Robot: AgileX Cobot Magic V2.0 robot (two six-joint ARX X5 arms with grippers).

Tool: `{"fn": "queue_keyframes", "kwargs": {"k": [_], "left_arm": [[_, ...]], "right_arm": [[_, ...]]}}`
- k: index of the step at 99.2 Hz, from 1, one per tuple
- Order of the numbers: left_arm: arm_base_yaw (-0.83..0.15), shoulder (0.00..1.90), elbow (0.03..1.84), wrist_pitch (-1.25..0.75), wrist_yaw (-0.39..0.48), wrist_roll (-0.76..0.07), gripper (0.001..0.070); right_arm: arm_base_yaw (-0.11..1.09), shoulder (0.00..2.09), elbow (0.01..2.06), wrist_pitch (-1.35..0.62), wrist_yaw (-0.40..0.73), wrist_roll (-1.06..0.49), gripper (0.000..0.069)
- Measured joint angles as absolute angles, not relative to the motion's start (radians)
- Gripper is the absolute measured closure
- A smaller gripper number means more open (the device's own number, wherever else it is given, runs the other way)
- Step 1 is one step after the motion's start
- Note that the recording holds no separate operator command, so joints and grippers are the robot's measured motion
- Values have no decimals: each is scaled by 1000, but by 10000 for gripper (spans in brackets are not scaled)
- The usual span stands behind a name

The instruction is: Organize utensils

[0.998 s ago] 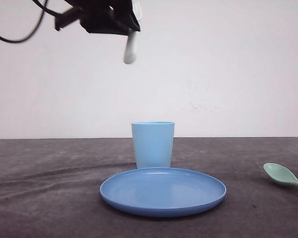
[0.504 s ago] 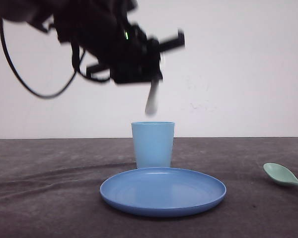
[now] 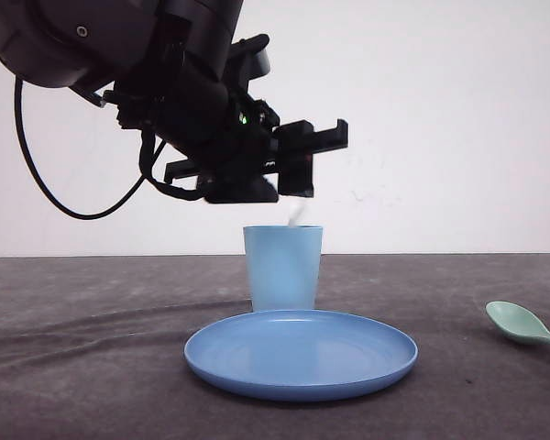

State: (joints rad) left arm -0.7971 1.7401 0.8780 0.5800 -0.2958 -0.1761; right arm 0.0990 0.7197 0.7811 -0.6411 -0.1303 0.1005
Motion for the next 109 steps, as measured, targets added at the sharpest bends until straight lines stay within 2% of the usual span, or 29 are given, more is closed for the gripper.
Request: {"fn": "queue_keyframes", "kwargs": {"k": [15,36,53,80,109], "left_arm": [[-807,1681,878,489,-295,-176,368],[-809,1434,878,353,-292,-176,362],[-815,1208,878,161,-292,-176,362],[-837,891,878,-192,-292,-207,362],[-842,724,878,-453,-292,-268,362]], "right_arm": [[118,720,781,-669,-130,102,327],[207,748,781,-809,-131,157,327],[282,832,781,-881,-131,223,327],[381,955,709,-812,-70,311,327],[474,1074,609,-668,-9,400,327]]}}
